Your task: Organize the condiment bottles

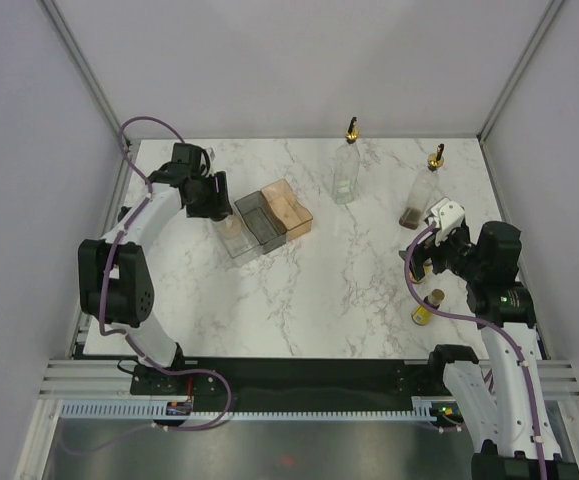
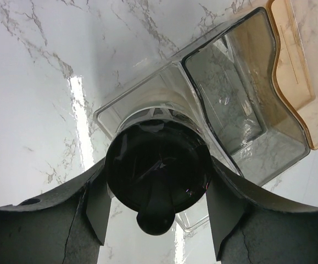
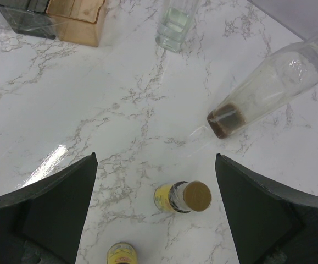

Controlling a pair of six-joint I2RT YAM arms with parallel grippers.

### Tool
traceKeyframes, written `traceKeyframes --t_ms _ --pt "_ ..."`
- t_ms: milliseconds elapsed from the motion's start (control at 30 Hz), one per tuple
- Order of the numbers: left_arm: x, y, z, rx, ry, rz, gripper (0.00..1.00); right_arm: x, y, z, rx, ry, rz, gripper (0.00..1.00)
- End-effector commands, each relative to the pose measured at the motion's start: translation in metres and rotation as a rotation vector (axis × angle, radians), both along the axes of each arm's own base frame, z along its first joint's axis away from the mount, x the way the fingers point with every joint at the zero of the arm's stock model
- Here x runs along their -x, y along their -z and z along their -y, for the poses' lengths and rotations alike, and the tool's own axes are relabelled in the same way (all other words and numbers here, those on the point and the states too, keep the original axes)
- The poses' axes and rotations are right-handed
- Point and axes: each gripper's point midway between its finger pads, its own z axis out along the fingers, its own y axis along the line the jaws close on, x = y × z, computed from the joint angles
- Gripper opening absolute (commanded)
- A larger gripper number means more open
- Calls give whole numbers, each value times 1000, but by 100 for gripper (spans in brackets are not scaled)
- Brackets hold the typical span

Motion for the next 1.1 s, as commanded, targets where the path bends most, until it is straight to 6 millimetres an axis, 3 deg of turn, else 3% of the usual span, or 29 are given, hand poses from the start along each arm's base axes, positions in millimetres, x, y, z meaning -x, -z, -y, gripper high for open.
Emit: traceKeyframes --t_ms 0,167,200,300,333,367,467,500,567,600,667,700,900,1067 --pt "-25 -30 6 -23 49 141 50 -2 -2 0 16 -12 23 98" --pt "-23 -40 8 -42 59 177 63 -1 -3 0 16 -11 29 98" --pt "-22 -42 7 -42 63 184 74 -1 -3 0 16 -12 26 98" --pt "-18 -50 9 -36 75 212 83 -1 -3 0 17 -13 27 98" --pt "-15 -50 9 -35 76 210 96 -1 -3 0 17 -13 27 98" --pt "-13 -57 8 -34 74 227 100 -1 -3 0 17 -14 30 98" --pt "-8 -63 7 -32 69 245 100 0 -3 -1 16 -15 30 98" --pt "-5 -73 6 -28 59 269 100 -1 -4 0 16 -14 33 98" --pt "0 -80 -3 -43 21 300 100 0 -3 0 18 -13 32 98" --pt "5 -96 -9 -42 -21 345 100 0 -4 0 18 -14 34 98" --pt "11 -98 -24 -37 -92 365 100 0 -4 -1 18 -16 35 98" --pt "18 -111 -28 -7 -132 398 100 0 -4 -1 17 -17 35 98" --pt "53 -94 -96 -100 -548 368 100 2 -6 -2 14 -23 43 98" --pt "76 -68 -132 -174 -795 294 100 3 -8 -3 12 -28 49 98"
